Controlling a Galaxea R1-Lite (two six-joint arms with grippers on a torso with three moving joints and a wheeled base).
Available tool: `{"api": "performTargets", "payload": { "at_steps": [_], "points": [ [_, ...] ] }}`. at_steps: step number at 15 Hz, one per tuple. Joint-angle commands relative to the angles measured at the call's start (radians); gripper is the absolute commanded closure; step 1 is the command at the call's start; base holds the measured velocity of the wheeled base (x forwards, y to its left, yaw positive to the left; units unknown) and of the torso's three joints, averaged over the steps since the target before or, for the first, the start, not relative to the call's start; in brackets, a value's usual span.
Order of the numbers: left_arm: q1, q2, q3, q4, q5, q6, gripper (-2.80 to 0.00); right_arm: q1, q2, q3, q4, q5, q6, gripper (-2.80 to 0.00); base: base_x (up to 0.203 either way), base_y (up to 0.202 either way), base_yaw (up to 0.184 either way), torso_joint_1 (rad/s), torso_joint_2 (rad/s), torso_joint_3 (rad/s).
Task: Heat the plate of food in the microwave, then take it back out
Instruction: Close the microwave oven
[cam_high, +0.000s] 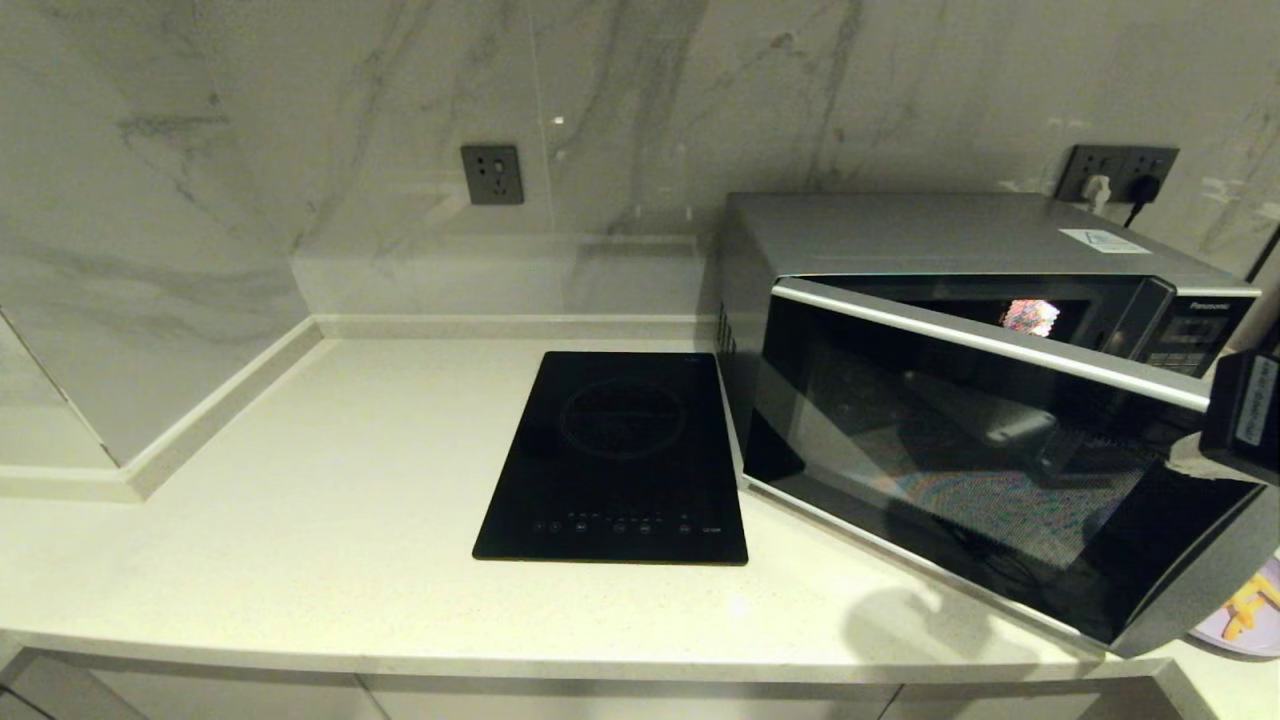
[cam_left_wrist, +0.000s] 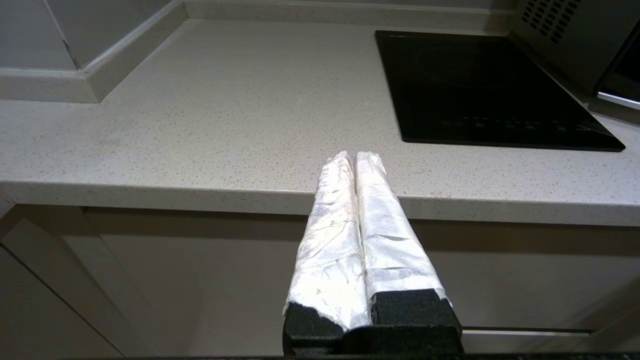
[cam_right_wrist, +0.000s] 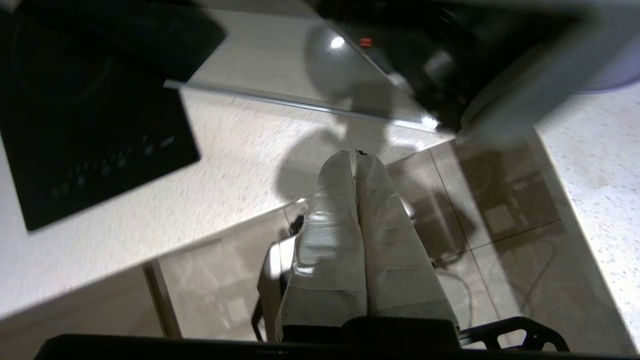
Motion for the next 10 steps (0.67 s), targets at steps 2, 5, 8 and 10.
{"api": "performTargets", "payload": {
  "at_steps": [2, 5, 8, 10],
  "points": [
    [0.000, 0.000, 0.000, -0.001, 0.000, -0.001, 0.00, -0.152, -0.077, 0.103, -0.084, 0.003, 0.000, 0.00, 0.000, 0.000, 0.000, 0.000, 0.00, 0.000],
    [0.000, 0.000, 0.000, -0.001, 0.000, -0.001, 0.00, -0.296, -0.025, 0.158, -0.243, 0.009, -0.036, 0.00, 0.000, 0.000, 0.000, 0.000, 0.00, 0.000],
    [0.000, 0.000, 0.000, -0.001, 0.000, -0.001, 0.00, -0.410, 0.066, 0.160, -0.395, 0.115, -0.045, 0.00, 0.000, 0.000, 0.000, 0.000, 0.00, 0.000],
    [0.000, 0.000, 0.000, -0.001, 0.000, -0.001, 0.00, -0.460, 0.139, 0.156, -0.476, 0.176, -0.046, 0.00, 0.000, 0.000, 0.000, 0.000, 0.00, 0.000]
  ]
}}
